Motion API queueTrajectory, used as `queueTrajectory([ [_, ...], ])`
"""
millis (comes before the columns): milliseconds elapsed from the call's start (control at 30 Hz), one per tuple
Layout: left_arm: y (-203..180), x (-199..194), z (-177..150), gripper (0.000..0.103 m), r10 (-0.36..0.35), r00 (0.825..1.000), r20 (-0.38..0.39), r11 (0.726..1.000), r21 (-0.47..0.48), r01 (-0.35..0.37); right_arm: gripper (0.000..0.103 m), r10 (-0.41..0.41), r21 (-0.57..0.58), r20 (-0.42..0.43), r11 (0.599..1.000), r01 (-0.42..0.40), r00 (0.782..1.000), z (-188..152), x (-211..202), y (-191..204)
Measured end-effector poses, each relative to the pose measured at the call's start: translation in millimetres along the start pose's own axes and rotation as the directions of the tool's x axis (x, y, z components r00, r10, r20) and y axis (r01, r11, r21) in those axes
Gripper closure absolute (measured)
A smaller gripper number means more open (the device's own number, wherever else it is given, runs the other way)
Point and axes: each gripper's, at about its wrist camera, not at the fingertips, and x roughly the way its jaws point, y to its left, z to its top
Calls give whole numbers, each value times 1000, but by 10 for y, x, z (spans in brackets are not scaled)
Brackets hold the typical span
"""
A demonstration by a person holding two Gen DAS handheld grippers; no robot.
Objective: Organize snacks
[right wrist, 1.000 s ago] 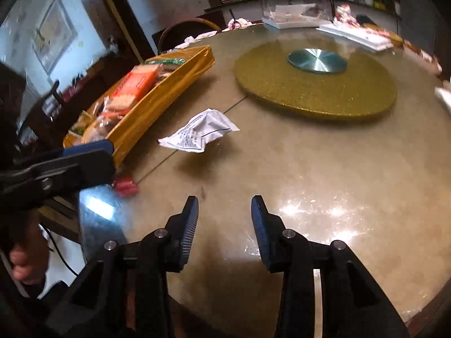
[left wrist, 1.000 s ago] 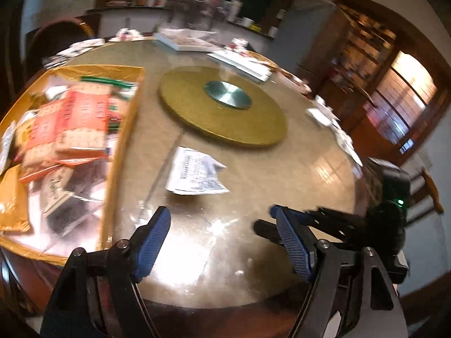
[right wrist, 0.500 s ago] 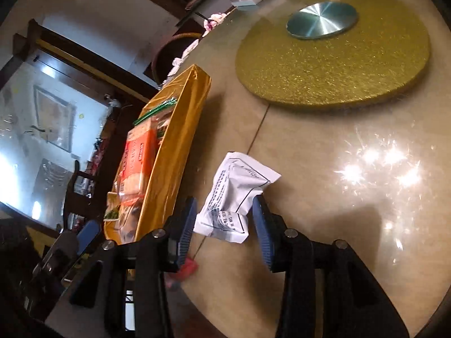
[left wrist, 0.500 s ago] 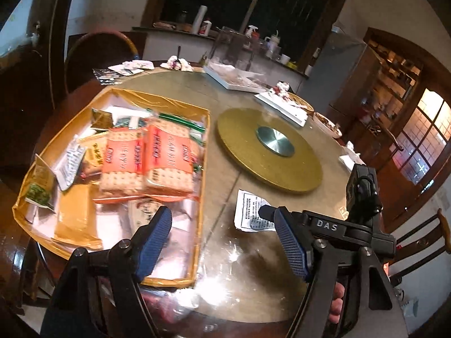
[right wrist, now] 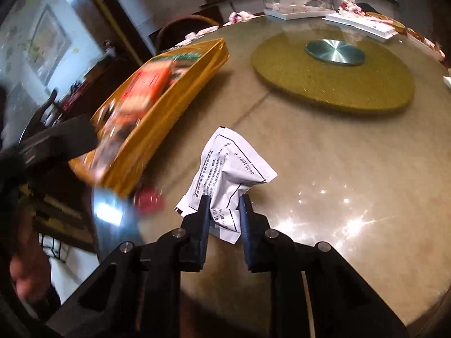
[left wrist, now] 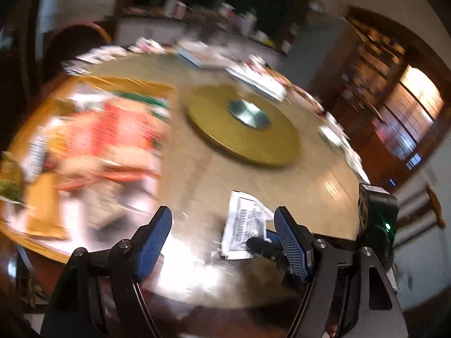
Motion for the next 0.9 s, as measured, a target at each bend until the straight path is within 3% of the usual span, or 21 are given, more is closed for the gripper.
queueTrajectory([
  [167,-360,438,-149,31,-127,979,-158,988,63,139,81,21,-18,5,1000,-21,1000,-349,-297,-148],
  [300,-474,711,-228,49,-181,953,-241,978,56,200,81,34,-38,8,999,-34,999,-476,-376,-137],
  [367,-489,770,-254,56,-167,952,-258,980,59,188,81,36,-44,14,998,-35,999,-497,-384,-134],
  [500,-408,730,-288,61,-169,956,-238,984,12,177,81,50,-46,15,998,-49,999,-481,-366,-117],
  [633,-390,586,-315,69,-160,968,-195,985,36,170,81,66,-35,21,997,-65,998,-467,-323,-66],
  [767,-262,457,-288,71,-160,974,-160,987,-6,161,81,99,-23,40,995,-98,994,-420,-295,39],
  [900,-104,129,-157,71,-153,986,-66,988,-36,151,81,119,-93,68,989,-113,991,-231,-367,317],
])
